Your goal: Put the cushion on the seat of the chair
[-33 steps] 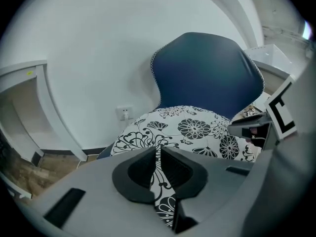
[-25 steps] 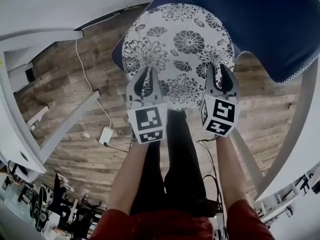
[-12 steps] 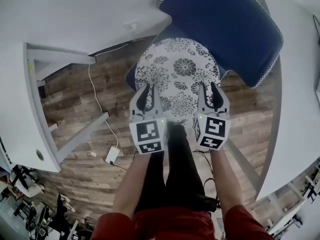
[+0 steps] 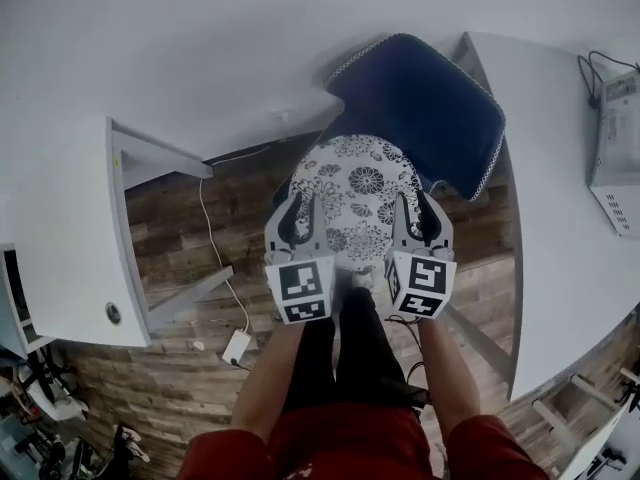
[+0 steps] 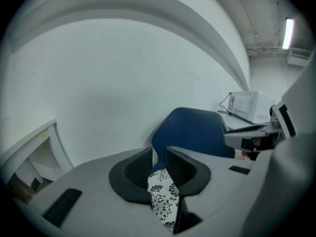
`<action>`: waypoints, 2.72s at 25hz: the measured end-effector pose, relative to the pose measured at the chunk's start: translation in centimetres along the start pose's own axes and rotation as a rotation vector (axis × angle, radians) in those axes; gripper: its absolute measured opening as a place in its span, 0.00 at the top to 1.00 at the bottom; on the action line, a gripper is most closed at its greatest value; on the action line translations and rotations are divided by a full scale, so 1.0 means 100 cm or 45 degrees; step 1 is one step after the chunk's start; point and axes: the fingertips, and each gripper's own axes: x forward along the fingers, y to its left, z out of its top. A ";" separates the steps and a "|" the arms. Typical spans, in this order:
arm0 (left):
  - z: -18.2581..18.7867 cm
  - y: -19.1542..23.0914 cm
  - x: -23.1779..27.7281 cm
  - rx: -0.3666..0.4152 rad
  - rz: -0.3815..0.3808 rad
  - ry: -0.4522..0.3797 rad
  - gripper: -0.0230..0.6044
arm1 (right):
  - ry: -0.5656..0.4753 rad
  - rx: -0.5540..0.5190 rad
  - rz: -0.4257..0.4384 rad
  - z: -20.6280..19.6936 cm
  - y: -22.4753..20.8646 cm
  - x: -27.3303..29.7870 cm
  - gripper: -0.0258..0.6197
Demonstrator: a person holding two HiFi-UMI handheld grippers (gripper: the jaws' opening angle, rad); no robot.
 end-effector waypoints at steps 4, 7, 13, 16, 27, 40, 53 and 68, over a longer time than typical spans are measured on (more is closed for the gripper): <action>0.050 0.007 -0.026 0.019 0.003 -0.089 0.83 | -0.107 -0.016 0.012 0.054 0.010 -0.028 0.76; 0.086 0.011 -0.046 0.034 0.009 -0.166 0.83 | -0.196 -0.031 0.022 0.094 0.017 -0.046 0.76; 0.138 0.008 -0.079 0.052 -0.011 -0.298 0.83 | -0.359 -0.050 0.018 0.155 0.024 -0.084 0.76; 0.164 0.007 -0.093 0.062 -0.015 -0.365 0.83 | -0.415 -0.070 0.014 0.182 0.025 -0.099 0.76; 0.239 0.018 -0.151 0.077 0.006 -0.574 0.83 | -0.621 -0.129 0.030 0.261 0.039 -0.151 0.77; 0.276 0.005 -0.165 0.137 -0.017 -0.631 0.88 | -0.732 -0.129 0.055 0.290 0.039 -0.171 0.91; 0.281 -0.015 -0.161 0.190 -0.053 -0.650 0.92 | -0.728 -0.175 0.070 0.292 0.031 -0.167 0.92; 0.278 -0.028 -0.148 0.179 -0.044 -0.624 0.92 | -0.703 -0.127 0.046 0.284 -0.004 -0.160 0.92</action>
